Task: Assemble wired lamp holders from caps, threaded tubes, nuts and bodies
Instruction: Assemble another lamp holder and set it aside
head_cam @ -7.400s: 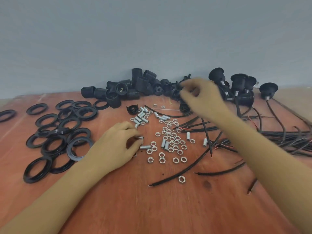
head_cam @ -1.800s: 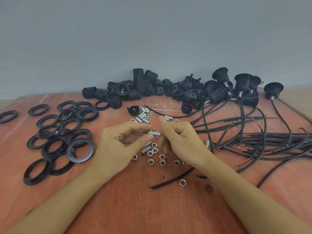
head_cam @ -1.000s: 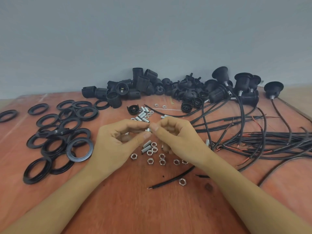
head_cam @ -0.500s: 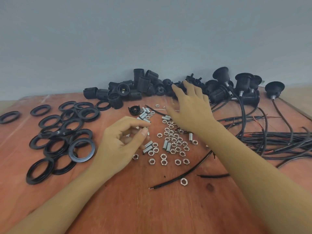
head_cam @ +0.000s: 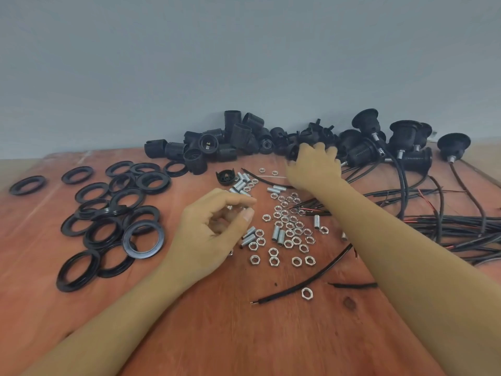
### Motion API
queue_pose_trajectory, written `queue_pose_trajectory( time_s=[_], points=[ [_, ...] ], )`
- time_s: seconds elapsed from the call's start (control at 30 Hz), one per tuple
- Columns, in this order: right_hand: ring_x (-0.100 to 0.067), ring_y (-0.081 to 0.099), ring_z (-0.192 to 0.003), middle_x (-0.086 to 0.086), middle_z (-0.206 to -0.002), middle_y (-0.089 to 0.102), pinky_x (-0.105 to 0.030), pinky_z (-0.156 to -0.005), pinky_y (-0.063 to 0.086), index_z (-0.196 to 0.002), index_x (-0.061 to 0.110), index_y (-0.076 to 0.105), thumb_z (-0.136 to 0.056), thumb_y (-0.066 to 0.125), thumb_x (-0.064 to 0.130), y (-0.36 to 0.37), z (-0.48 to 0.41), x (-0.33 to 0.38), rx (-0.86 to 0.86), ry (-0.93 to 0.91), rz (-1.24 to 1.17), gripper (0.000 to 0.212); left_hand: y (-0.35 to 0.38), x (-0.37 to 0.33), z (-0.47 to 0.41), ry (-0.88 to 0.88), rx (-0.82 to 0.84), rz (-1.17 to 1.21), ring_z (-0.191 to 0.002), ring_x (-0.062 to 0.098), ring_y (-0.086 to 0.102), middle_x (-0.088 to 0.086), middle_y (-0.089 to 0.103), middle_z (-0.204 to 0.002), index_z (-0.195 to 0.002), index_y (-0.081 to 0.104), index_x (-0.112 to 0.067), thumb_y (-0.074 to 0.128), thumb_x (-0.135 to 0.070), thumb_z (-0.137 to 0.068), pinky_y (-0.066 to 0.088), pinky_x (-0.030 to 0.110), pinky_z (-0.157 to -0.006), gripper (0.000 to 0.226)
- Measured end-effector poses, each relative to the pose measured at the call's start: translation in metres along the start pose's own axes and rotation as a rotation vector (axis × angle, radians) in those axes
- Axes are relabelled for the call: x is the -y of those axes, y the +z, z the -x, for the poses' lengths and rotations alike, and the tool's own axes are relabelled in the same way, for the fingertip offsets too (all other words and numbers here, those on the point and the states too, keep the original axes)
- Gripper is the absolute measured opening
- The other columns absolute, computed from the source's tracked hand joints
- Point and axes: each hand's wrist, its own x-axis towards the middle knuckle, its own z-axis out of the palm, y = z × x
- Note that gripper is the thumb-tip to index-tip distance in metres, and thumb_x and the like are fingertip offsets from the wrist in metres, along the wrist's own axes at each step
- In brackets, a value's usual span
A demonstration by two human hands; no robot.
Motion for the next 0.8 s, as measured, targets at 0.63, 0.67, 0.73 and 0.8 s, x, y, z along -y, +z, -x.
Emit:
queue_pose_trajectory(
  time_s=[0.63,0.67,0.73,0.8],
  points=[
    [-0.019,0.060,-0.098,-0.001,-0.104,0.063,-0.035,-0.088,0.047,-0.125,0.020,0.058,-0.093,0.060,0.025,-0.017,0.016,-0.003,-0.320,-0.251,-0.546,0.032,-0.002,0.011,-0.002,-0.120,0.044,-0.018,-0.059,0.016,0.067,-0.012,0.063,-0.082,-0.111,0.072,-0.024,0.062,-0.035,-0.084,0.058,0.031,-0.057,0.031],
    [-0.021,0.060,-0.099,-0.004,-0.109,0.063,-0.039,-0.090,0.048,-0.127,0.019,0.055,-0.095,0.058,0.026,-0.017,0.015,-0.006,-0.308,-0.237,-0.527,0.033,-0.002,0.010,-0.003,-0.122,0.043,-0.022,-0.059,0.015,0.066,-0.014,0.062,-0.082,-0.112,0.071,-0.024,0.061,-0.035,-0.084,0.058,0.030,-0.057,0.032],
    [-0.025,0.059,-0.101,-0.007,-0.112,0.061,-0.044,-0.092,0.047,-0.130,0.017,0.051,-0.099,0.052,0.028,-0.015,0.013,-0.011,-0.279,-0.225,-0.488,0.033,-0.001,0.010,-0.003,-0.121,0.041,-0.031,-0.058,0.013,0.065,-0.016,0.060,-0.082,-0.113,0.071,-0.024,0.060,-0.035,-0.084,0.057,0.027,-0.056,0.033],
    [-0.026,0.058,-0.102,-0.008,-0.116,0.059,-0.045,-0.092,0.047,-0.130,0.015,0.049,-0.102,0.045,0.029,-0.014,0.012,-0.014,-0.255,-0.237,-0.495,0.032,-0.001,0.009,-0.003,-0.123,0.041,-0.039,-0.057,0.013,0.065,-0.015,0.061,-0.081,-0.114,0.071,-0.022,0.060,-0.033,-0.085,0.057,0.027,-0.055,0.032]
  ],
)
